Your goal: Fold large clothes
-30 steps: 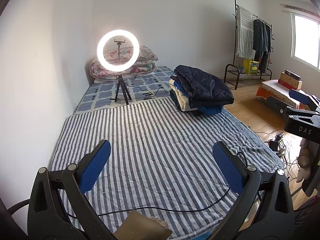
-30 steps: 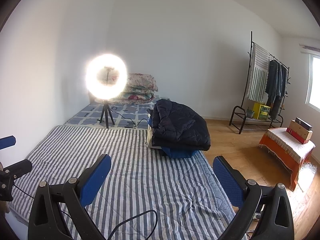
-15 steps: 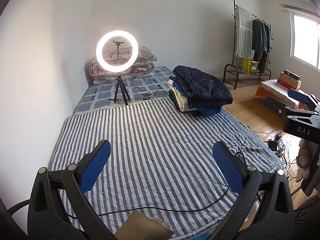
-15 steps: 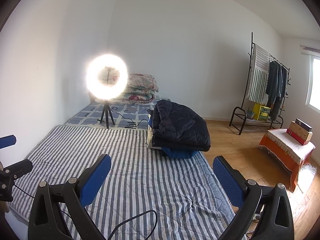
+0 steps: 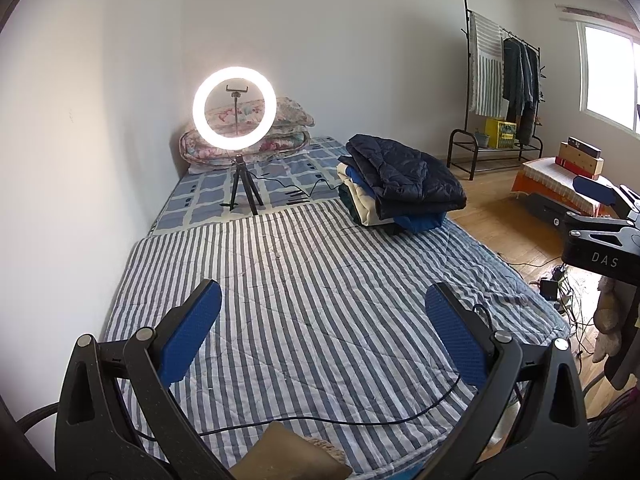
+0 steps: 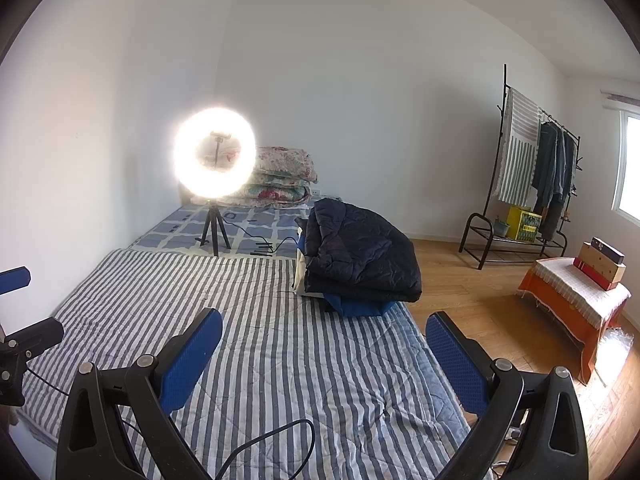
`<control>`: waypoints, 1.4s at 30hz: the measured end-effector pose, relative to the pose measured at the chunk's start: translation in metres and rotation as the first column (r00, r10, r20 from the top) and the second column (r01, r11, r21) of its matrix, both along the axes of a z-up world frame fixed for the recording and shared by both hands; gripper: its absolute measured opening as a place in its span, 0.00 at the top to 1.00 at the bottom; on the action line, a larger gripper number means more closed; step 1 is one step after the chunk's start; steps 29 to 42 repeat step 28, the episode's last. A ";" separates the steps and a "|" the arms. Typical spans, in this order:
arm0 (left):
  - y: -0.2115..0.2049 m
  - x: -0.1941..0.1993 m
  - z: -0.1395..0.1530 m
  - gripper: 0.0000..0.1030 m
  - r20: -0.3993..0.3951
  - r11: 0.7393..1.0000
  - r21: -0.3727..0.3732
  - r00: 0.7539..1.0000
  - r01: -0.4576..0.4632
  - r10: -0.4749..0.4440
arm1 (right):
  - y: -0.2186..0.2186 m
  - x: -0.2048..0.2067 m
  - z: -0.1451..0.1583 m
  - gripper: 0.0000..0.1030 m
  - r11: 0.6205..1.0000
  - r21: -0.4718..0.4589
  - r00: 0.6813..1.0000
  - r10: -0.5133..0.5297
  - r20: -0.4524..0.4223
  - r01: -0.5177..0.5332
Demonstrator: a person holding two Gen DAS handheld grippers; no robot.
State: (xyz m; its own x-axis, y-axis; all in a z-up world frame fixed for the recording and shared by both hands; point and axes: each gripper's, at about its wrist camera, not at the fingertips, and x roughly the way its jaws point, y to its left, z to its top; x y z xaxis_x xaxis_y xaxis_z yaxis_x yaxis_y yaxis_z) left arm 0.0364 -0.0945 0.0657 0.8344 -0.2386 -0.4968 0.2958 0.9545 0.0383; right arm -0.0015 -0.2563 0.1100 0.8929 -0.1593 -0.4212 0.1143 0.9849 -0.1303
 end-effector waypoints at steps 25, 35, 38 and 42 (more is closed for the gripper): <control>0.005 -0.002 0.001 0.00 0.030 1.000 0.015 0.999 -0.011 0.011 | -0.001 0.001 0.001 0.00 1.000 -0.012 1.000 0.015 -0.009 -0.015; 0.006 0.002 0.001 0.00 0.018 1.000 0.006 1.000 -0.011 0.011 | -0.002 0.001 0.001 0.00 1.000 -0.013 1.000 0.016 -0.008 -0.016; 0.006 0.002 0.001 0.00 0.018 1.000 0.006 1.000 -0.011 0.011 | -0.002 0.001 0.001 0.00 1.000 -0.013 1.000 0.016 -0.008 -0.016; 0.006 0.002 0.001 0.00 0.018 1.000 0.006 1.000 -0.011 0.011 | -0.002 0.001 0.001 0.00 1.000 -0.013 1.000 0.016 -0.008 -0.016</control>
